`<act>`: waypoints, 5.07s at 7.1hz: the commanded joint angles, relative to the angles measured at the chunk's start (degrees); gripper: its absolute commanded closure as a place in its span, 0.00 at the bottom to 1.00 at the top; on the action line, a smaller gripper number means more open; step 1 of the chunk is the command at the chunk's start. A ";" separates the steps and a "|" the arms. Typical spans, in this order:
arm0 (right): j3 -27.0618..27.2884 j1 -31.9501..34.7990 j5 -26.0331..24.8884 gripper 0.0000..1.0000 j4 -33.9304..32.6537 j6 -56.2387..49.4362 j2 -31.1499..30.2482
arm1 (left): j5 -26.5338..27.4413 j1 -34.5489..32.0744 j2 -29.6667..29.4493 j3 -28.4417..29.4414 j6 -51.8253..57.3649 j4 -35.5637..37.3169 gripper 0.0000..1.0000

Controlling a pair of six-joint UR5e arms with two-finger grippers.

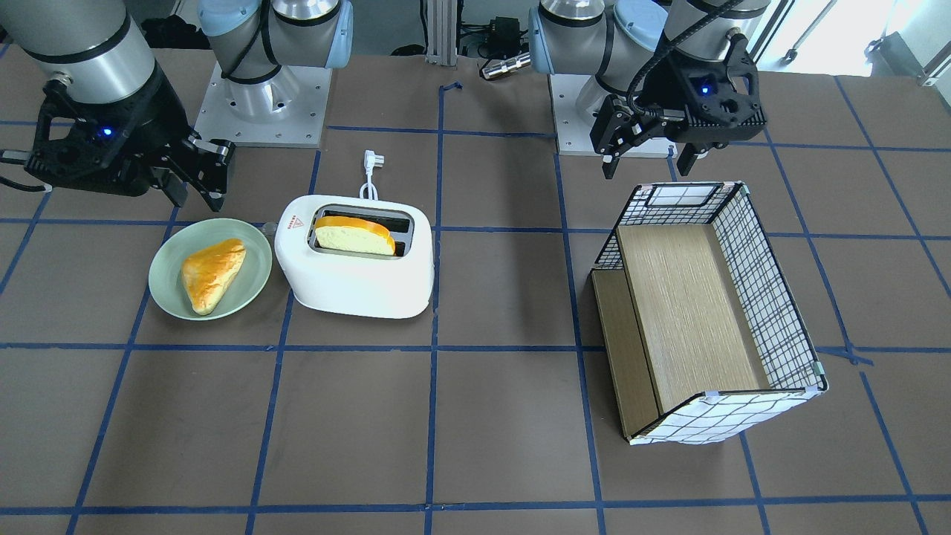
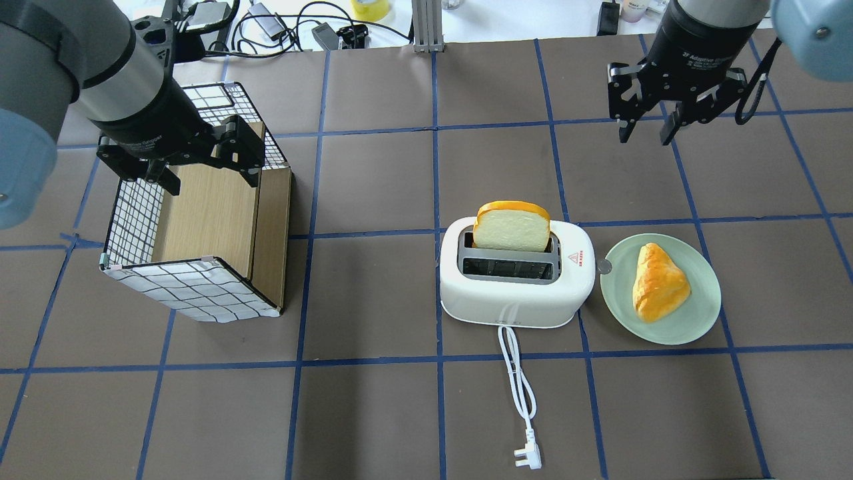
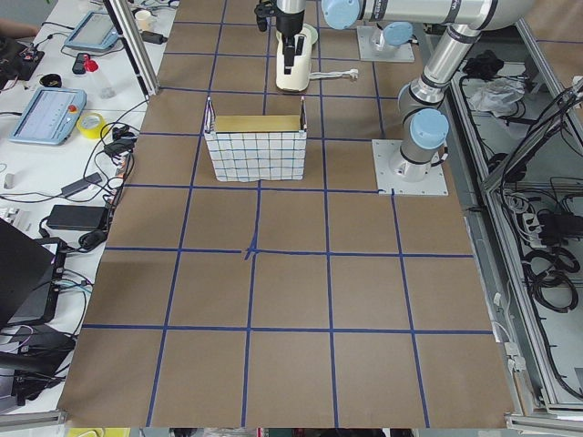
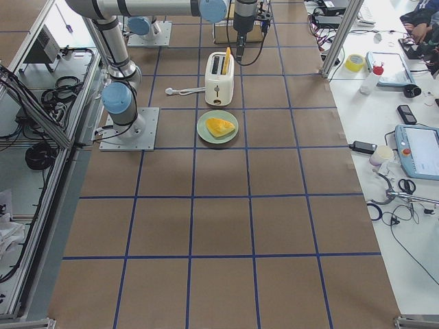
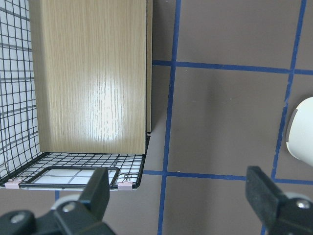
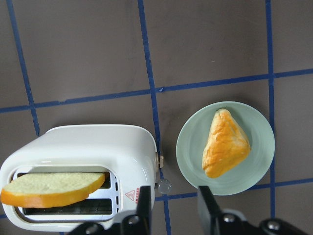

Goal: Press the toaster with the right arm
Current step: 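Lower the right gripper toward the toaster's side lever beside the plate, then position the right gripper fingers on top of the toaster lever, then press the toaster lever down with the right gripper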

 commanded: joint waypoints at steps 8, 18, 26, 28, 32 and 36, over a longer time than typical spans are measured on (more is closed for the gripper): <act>21.04 -3.95 5.28 1.00 -12.28 -8.80 -0.66 | 0.00 0.00 0.00 0.00 0.00 0.00 0.00; 22.37 -8.69 15.56 1.00 -7.89 -9.19 -0.84 | 0.00 0.00 0.00 0.00 0.00 0.00 0.00; 25.09 -9.13 15.65 1.00 -9.64 -8.63 -0.58 | 0.00 0.00 0.00 0.00 0.00 0.00 0.00; 26.40 -11.67 15.91 1.00 -9.82 -9.42 -0.49 | 0.00 0.00 0.00 0.00 0.00 0.00 0.00; 27.72 -11.68 17.23 1.00 -11.31 -9.51 -0.49 | 0.09 0.00 0.00 0.00 0.00 0.00 0.00; 28.08 -11.68 17.23 1.00 -12.72 -10.04 0.83 | 0.00 0.00 0.00 0.00 0.00 0.00 0.00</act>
